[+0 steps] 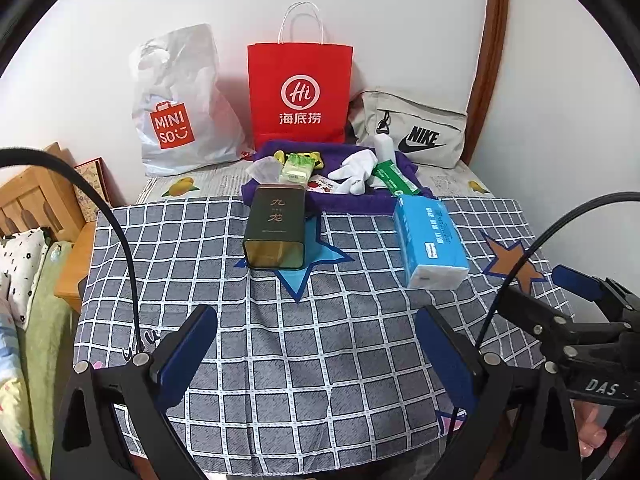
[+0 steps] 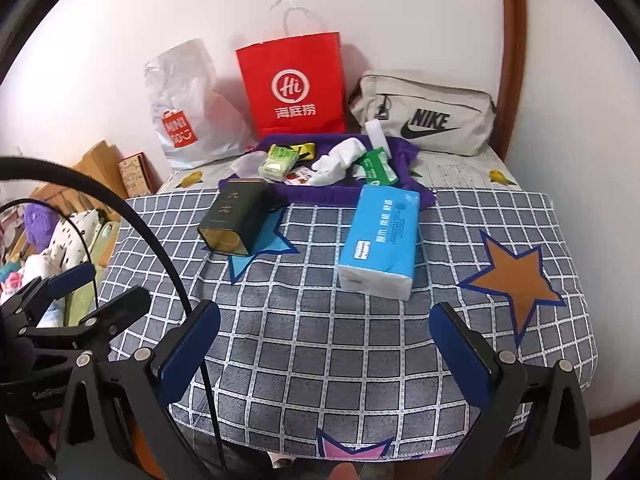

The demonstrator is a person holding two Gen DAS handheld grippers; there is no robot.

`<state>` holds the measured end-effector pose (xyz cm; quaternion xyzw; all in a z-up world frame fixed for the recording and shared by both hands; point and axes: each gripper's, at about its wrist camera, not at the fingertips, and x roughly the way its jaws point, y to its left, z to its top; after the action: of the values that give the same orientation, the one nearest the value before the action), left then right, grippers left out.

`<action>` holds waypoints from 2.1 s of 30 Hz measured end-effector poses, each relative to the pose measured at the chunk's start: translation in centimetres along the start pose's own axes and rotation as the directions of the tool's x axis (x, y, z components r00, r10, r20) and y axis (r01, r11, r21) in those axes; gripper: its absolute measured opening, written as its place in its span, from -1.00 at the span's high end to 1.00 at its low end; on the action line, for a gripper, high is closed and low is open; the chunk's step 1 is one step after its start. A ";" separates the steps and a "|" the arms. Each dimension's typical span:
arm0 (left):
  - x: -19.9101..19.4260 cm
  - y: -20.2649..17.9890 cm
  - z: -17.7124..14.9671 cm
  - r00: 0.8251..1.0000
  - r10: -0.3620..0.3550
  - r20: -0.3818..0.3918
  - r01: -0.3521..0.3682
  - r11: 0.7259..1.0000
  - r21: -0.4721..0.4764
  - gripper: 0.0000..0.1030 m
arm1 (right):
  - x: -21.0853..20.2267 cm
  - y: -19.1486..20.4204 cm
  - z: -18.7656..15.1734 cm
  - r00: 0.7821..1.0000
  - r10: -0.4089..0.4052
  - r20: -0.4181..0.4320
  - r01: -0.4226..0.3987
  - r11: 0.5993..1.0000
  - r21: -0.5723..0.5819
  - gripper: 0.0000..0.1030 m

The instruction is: Organize soft objects

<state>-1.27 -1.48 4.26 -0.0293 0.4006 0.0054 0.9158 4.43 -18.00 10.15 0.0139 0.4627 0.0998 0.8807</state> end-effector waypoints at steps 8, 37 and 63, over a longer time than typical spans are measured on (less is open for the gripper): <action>-0.2 -0.3 0.0 1.000 -0.004 -0.001 0.004 1.000 0.007 -0.95 | 0.1 -0.1 0.0 1.000 -0.016 -0.005 0.016 1.000 -0.009 -0.99; 0.2 -0.1 -0.1 1.000 -0.006 -0.014 0.006 1.000 -0.002 -0.95 | 0.4 -0.1 -0.2 0.999 -0.036 -0.010 0.036 0.999 -0.010 -0.99; -0.3 0.3 -0.1 1.000 -0.008 -0.008 0.008 1.000 -0.005 -0.95 | 0.3 0.2 -0.2 0.999 -0.045 -0.008 0.045 0.999 -0.022 -0.99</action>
<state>-1.56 -1.15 4.33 -0.0332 0.4043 0.0026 0.9140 4.42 -17.72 9.84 -0.0064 0.4657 0.0850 0.8808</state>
